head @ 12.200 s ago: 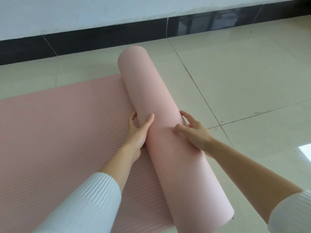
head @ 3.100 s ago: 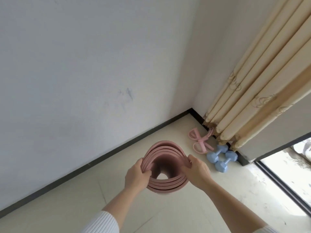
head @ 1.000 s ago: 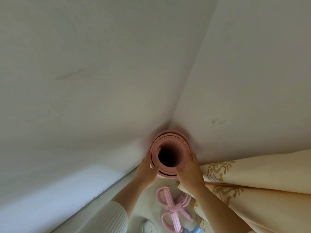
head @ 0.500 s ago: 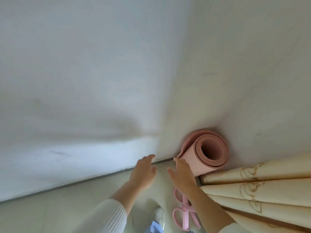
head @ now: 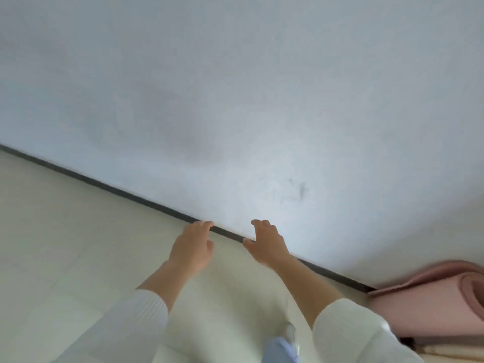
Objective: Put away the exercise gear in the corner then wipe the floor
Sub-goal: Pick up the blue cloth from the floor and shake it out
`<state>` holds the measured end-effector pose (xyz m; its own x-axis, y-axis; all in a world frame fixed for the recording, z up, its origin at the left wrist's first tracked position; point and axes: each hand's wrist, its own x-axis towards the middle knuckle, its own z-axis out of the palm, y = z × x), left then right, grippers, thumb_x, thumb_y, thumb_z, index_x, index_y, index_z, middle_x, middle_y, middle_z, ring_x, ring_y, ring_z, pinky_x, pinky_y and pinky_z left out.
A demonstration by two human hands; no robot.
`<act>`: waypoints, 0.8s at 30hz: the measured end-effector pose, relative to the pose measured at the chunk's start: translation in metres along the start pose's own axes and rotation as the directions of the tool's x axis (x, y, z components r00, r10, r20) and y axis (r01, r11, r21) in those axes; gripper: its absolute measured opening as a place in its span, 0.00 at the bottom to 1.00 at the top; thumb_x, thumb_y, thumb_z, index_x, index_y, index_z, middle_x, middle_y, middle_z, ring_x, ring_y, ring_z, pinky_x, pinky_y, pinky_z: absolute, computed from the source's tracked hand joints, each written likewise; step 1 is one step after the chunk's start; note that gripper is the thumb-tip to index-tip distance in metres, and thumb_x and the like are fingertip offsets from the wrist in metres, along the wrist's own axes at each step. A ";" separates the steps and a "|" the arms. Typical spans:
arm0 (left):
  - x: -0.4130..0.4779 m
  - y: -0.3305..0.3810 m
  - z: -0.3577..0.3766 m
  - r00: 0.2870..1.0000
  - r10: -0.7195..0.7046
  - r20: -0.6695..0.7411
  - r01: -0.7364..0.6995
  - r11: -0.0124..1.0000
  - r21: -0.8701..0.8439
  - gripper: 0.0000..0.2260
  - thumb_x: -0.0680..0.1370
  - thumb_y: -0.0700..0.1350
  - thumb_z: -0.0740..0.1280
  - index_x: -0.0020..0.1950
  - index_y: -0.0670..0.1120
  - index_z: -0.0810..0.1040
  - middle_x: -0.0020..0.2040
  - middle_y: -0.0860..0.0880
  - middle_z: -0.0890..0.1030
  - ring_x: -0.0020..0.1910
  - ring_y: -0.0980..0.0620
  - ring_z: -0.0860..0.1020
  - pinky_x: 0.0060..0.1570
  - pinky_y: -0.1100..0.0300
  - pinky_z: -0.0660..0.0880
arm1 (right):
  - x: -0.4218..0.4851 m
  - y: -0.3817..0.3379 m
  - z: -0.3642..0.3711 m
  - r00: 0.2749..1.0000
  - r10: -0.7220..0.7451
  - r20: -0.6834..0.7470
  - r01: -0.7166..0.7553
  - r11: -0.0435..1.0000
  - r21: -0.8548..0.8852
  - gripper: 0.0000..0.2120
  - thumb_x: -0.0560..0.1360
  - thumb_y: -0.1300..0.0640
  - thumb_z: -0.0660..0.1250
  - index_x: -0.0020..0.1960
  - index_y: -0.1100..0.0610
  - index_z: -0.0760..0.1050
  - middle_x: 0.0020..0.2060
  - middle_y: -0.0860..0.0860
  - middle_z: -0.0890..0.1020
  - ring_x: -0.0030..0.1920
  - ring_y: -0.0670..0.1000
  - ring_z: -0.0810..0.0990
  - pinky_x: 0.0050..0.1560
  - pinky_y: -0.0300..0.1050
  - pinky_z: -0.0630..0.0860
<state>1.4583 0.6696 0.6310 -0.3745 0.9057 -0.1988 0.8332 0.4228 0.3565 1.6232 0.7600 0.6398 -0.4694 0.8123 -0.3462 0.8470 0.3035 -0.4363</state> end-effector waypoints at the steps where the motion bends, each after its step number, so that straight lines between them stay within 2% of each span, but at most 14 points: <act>1: -0.007 -0.029 -0.018 0.999 -0.045 -0.032 0.045 0.999 0.009 0.22 0.79 0.44 0.58 0.74 0.49 0.62 0.70 0.49 0.69 0.69 0.48 0.64 0.62 0.54 0.69 | 0.004 -0.034 0.007 0.998 -0.057 0.013 0.058 0.998 -0.022 0.24 0.77 0.50 0.60 0.71 0.55 0.62 0.67 0.53 0.68 0.66 0.55 0.66 0.62 0.51 0.66; 5: -0.033 -0.125 -0.078 0.966 -0.228 -0.125 0.227 0.974 -0.021 0.23 0.79 0.45 0.56 0.75 0.47 0.61 0.71 0.47 0.66 0.69 0.47 0.64 0.63 0.53 0.69 | 0.016 -0.153 0.033 0.959 -0.269 0.085 0.277 0.955 -0.102 0.25 0.77 0.50 0.60 0.72 0.55 0.61 0.67 0.52 0.68 0.66 0.55 0.67 0.63 0.52 0.67; 11: -0.070 -0.278 -0.144 0.864 -0.426 -0.267 0.414 0.904 -0.103 0.22 0.78 0.44 0.58 0.73 0.49 0.63 0.72 0.47 0.65 0.69 0.48 0.63 0.63 0.54 0.69 | 0.050 -0.332 0.093 0.837 -0.501 0.219 0.540 0.820 -0.189 0.28 0.77 0.49 0.60 0.74 0.54 0.58 0.69 0.52 0.66 0.68 0.56 0.65 0.66 0.54 0.66; 16: -0.069 -0.415 -0.195 0.787 -0.531 -0.313 0.526 0.844 -0.108 0.22 0.78 0.44 0.58 0.73 0.50 0.63 0.72 0.48 0.64 0.69 0.48 0.63 0.63 0.54 0.69 | 0.091 -0.478 0.160 0.735 -0.600 0.316 0.673 0.703 -0.230 0.30 0.77 0.49 0.61 0.75 0.53 0.56 0.71 0.52 0.65 0.69 0.56 0.64 0.67 0.55 0.66; 21: -0.066 -0.549 -0.250 0.717 -0.649 -0.255 0.642 0.757 -0.124 0.23 0.79 0.46 0.57 0.74 0.50 0.60 0.73 0.48 0.62 0.70 0.47 0.61 0.62 0.53 0.69 | 0.125 -0.629 0.222 0.660 -0.641 0.393 0.743 0.637 -0.208 0.31 0.76 0.49 0.62 0.75 0.53 0.55 0.70 0.53 0.66 0.68 0.56 0.66 0.63 0.55 0.68; 24: -0.075 -0.621 -0.284 0.642 -0.713 -0.282 0.692 0.697 -0.186 0.24 0.79 0.45 0.58 0.75 0.50 0.59 0.73 0.48 0.63 0.69 0.48 0.63 0.62 0.53 0.69 | 0.133 -0.718 0.254 0.600 -0.676 0.428 0.789 0.588 -0.178 0.32 0.76 0.49 0.62 0.75 0.53 0.55 0.70 0.52 0.66 0.67 0.56 0.66 0.63 0.55 0.67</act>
<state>0.8530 0.3486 0.6838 -0.9491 0.2894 -0.1241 0.2461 0.9276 0.2811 0.8896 0.5238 0.6963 -0.9609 0.0691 -0.2682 0.1720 0.9079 -0.3822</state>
